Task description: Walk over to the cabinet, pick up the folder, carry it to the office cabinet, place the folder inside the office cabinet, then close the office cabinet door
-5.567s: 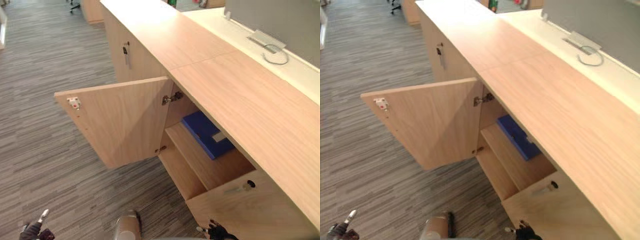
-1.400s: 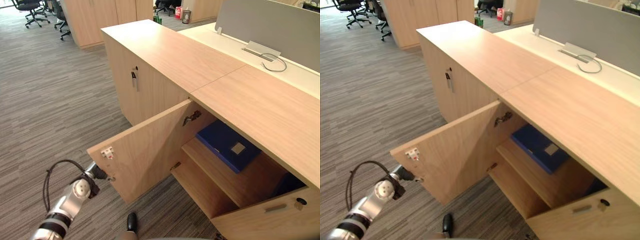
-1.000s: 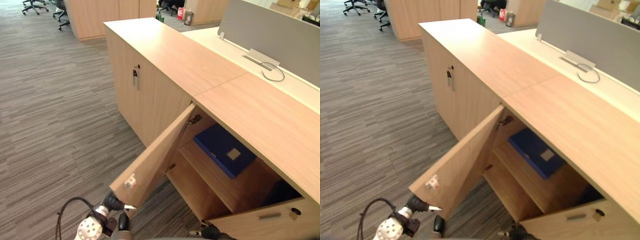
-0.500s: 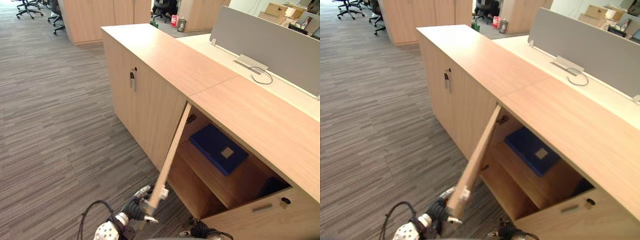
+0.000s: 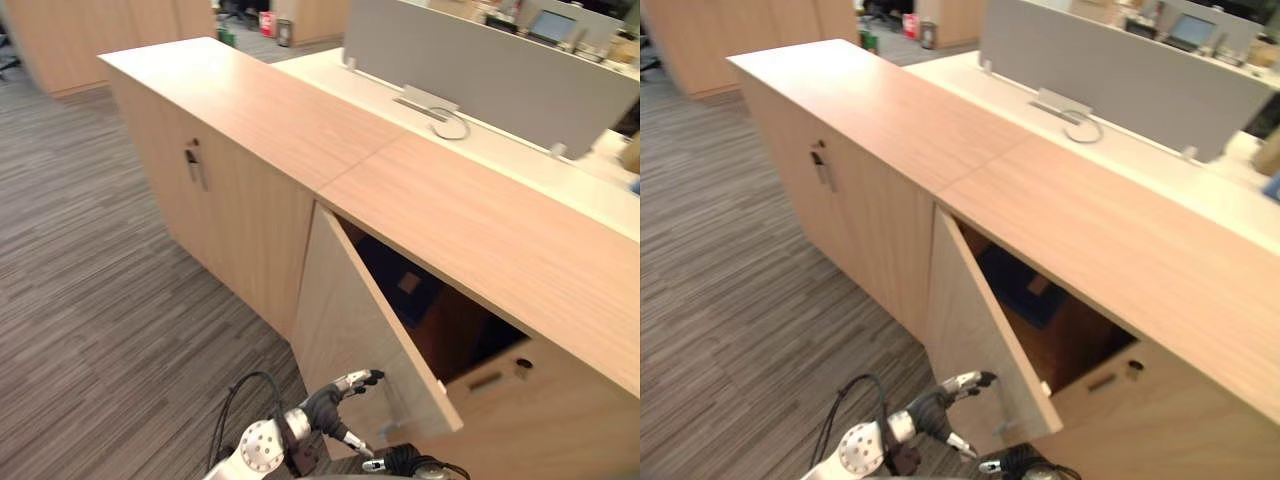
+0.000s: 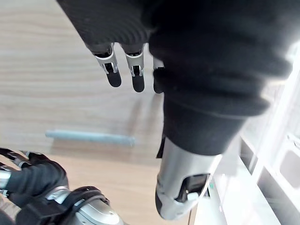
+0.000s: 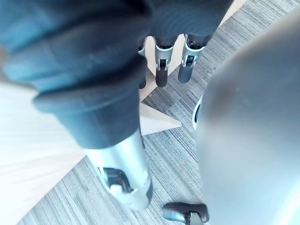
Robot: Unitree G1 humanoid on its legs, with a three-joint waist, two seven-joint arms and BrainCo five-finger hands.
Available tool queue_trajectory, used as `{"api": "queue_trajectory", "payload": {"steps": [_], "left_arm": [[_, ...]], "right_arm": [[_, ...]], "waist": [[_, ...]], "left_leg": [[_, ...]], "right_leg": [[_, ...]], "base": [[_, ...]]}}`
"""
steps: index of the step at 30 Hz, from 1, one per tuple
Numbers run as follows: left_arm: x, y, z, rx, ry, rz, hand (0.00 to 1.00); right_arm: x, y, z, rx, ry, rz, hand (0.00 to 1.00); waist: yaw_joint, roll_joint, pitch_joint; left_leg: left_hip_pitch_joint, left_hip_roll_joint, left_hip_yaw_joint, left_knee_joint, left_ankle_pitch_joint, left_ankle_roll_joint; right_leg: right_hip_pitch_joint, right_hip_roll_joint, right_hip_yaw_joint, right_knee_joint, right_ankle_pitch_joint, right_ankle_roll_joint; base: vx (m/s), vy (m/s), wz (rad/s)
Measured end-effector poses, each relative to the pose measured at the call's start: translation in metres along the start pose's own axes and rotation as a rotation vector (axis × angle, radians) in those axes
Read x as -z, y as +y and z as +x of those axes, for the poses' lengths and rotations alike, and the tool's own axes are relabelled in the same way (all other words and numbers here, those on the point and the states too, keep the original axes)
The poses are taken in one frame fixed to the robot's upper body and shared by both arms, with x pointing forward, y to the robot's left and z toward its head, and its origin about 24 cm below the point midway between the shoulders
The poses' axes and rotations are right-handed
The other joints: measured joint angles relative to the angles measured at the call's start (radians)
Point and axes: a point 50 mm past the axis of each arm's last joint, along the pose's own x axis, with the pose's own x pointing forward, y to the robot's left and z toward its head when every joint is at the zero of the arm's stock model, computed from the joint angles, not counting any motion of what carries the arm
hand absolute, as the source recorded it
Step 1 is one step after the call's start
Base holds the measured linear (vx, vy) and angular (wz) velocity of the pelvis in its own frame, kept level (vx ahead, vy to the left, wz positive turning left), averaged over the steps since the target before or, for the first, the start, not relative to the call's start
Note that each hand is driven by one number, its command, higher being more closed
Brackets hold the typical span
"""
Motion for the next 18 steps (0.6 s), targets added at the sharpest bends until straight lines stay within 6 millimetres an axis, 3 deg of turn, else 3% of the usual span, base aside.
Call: {"api": "queue_trajectory", "payload": {"steps": [2, 3, 5, 6, 9, 13, 18], "left_arm": [[-0.006, -0.004, 0.006, 0.015, -0.028, -0.006, 0.00], [-0.007, -0.006, 0.008, 0.028, -0.037, -0.009, 0.00], [-0.010, -0.014, 0.012, 0.068, -0.049, -0.016, 0.00], [-0.011, -0.020, 0.014, 0.098, -0.054, -0.018, 0.00], [-0.008, -0.029, 0.014, 0.135, -0.046, -0.027, 0.00], [-0.005, -0.028, 0.014, 0.132, -0.034, -0.029, 0.00], [0.000, -0.022, 0.010, 0.107, -0.004, -0.024, 0.00]], "right_arm": [[-0.007, -0.001, 0.001, 0.003, -0.023, 0.014, 0.00], [-0.007, 0.000, 0.001, -0.001, -0.026, 0.022, 0.00], [-0.001, -0.002, 0.000, 0.003, -0.011, 0.029, 0.00], [0.009, -0.004, -0.002, 0.012, 0.011, 0.045, 0.00], [0.016, -0.019, -0.004, 0.068, 0.027, 0.129, 0.00], [0.024, -0.028, -0.006, 0.109, 0.042, 0.257, 0.00], [0.035, -0.040, -0.010, 0.165, 0.059, 0.372, 0.00]], "waist": [[-0.003, 0.011, -0.004], [-0.004, 0.005, -0.009], [-0.020, 0.008, -0.012], [-0.027, 0.012, -0.016], [-0.046, 0.037, -0.032], [-0.066, 0.066, -0.053], [-0.085, 0.077, -0.061]], "left_leg": [[0.022, 0.017, 0.077, -0.001, -0.012, 0.001], [0.037, 0.015, 0.114, -0.004, -0.017, -0.002], [0.059, 0.015, 0.157, -0.003, -0.025, -0.011], [0.066, 0.015, 0.167, 0.000, -0.026, -0.014], [0.088, 0.032, 0.210, 0.000, -0.032, -0.024], [0.120, 0.046, 0.280, 0.000, -0.047, -0.047], [0.153, 0.049, 0.349, 0.002, -0.071, -0.068]], "right_leg": [[-0.009, 0.008, -0.077, -0.029, 0.026, -0.039], [-0.010, 0.003, -0.107, -0.038, 0.014, -0.048], [-0.009, 0.014, -0.114, -0.078, 0.011, -0.042], [-0.009, 0.031, -0.092, -0.104, 0.022, -0.021], [-0.007, 0.075, -0.032, -0.164, 0.056, -0.010], [-0.009, 0.113, 0.045, -0.210, 0.086, -0.002], [-0.011, 0.134, 0.110, -0.235, 0.098, 0.000]], "base": [[-0.05, -0.020, -1.12], [-0.05, -0.046, -1.27], [-0.04, -0.039, -0.74], [-0.02, -0.057, -0.56], [-0.01, -0.073, -0.65], [0.01, -0.054, -0.56], [0.02, -0.010, -0.40]]}}
